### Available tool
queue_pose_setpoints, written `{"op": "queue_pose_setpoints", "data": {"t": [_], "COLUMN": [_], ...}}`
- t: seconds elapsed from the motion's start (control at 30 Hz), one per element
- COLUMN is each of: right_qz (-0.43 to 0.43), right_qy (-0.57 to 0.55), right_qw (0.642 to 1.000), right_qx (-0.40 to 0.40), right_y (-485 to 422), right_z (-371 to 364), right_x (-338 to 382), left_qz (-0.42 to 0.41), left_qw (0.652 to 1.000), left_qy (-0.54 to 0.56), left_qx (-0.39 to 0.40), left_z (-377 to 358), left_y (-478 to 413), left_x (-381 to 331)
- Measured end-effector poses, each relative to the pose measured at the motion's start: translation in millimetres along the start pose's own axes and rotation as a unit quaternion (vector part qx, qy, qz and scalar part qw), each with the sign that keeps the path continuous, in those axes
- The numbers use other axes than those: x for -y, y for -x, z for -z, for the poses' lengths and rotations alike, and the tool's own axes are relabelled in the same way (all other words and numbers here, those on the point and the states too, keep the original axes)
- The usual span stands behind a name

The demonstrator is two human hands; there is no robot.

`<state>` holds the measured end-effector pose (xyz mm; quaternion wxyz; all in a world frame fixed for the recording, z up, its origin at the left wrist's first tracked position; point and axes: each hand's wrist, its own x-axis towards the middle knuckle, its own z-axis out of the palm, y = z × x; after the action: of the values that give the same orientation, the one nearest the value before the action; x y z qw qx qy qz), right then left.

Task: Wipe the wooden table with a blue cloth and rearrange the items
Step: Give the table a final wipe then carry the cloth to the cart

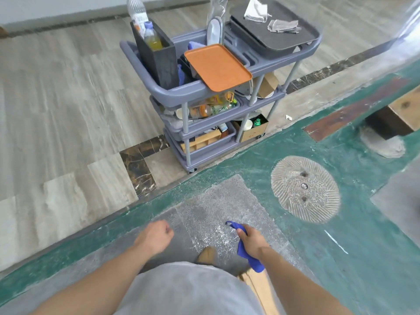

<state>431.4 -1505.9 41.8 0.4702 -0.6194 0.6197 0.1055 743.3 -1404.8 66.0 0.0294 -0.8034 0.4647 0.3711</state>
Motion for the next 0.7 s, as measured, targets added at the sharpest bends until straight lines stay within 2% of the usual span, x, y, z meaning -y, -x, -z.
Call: {"op": "queue_pose_setpoints", "data": {"t": [0.3,0.47,0.6,0.7], "right_qz": [0.094,0.118,0.115,0.127], "right_qy": [-0.008,0.004,0.012,0.009], "right_qw": [0.995,0.993,0.993,0.992], "right_qx": [0.020,0.019,0.005,-0.027], "right_y": [-90.8,-143.5,-183.4,-203.2], "right_z": [86.8,134.7,187.1,230.8], "right_x": [108.8,144.6,161.4,177.2], "left_qz": [0.043,0.059,0.042,0.018], "left_qw": [0.999,0.998,0.997,0.990], "left_qy": [-0.001,0.010,0.043,0.087], "left_qx": [-0.016,-0.016,-0.055,-0.113], "left_z": [58.9,89.3,127.7,160.4], "left_y": [-88.9,-152.8,-207.8,-240.3], "left_x": [-27.4,-51.3,-95.4,-135.5]}}
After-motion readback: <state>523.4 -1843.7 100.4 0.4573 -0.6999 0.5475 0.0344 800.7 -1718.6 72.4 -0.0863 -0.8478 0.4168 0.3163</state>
